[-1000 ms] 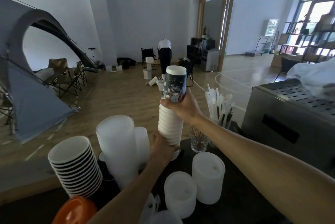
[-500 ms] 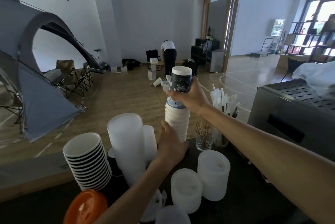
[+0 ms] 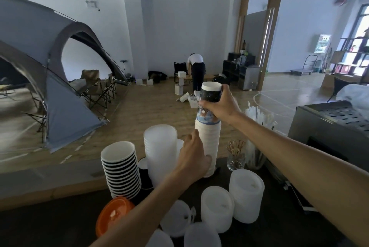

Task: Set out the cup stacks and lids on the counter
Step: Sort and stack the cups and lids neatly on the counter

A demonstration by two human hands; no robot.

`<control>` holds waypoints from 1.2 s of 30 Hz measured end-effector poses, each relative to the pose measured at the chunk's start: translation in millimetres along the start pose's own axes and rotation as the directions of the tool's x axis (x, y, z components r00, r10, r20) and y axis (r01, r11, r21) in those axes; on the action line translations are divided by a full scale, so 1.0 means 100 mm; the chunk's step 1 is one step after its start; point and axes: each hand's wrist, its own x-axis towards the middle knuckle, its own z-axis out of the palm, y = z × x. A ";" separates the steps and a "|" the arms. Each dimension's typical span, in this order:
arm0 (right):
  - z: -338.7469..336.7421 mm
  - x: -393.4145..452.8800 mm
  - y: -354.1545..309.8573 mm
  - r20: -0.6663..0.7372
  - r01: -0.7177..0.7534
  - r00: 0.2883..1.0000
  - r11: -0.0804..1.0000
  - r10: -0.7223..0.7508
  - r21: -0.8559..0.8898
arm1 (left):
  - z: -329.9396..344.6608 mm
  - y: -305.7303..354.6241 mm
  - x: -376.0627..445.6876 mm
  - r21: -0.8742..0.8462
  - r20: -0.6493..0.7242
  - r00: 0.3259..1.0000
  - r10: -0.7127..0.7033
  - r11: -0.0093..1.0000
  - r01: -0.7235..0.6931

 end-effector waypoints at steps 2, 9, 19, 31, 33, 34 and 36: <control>-0.01 -0.02 -0.02 0.012 -0.016 1.000 1.000 0.016 0.001 | -0.03 0.02 -0.05 0.009 -0.009 0.999 0.032 0.999 -0.032; 0.00 -0.29 -0.50 -0.044 0.479 0.849 0.803 -0.526 -0.355 | -0.34 0.05 -0.41 -0.097 -0.056 0.991 0.122 0.987 -0.127; 0.72 -0.73 -0.99 0.737 0.598 0.653 0.715 -0.172 -0.363 | -0.58 -0.86 -1.09 -0.123 0.062 0.979 -0.194 0.972 0.200; 0.90 -0.72 -0.75 0.696 0.517 0.713 0.733 -0.084 -0.442 | 0.20 -1.20 -0.73 -0.213 -0.016 0.872 -0.489 0.854 0.475; 0.89 -0.73 -0.73 0.680 0.512 0.726 0.742 -0.103 -0.434 | 0.30 -1.21 -0.68 -0.197 -0.061 0.865 -0.499 0.855 0.479; 0.89 -0.73 -0.72 0.671 0.509 0.733 0.744 -0.110 -0.434 | 0.34 -1.22 -0.65 -0.205 -0.074 0.857 -0.510 0.849 0.487; 0.88 -0.75 -0.70 0.656 0.499 0.745 0.753 -0.121 -0.429 | 0.38 -1.23 -0.61 -0.219 -0.095 0.853 -0.513 0.847 0.485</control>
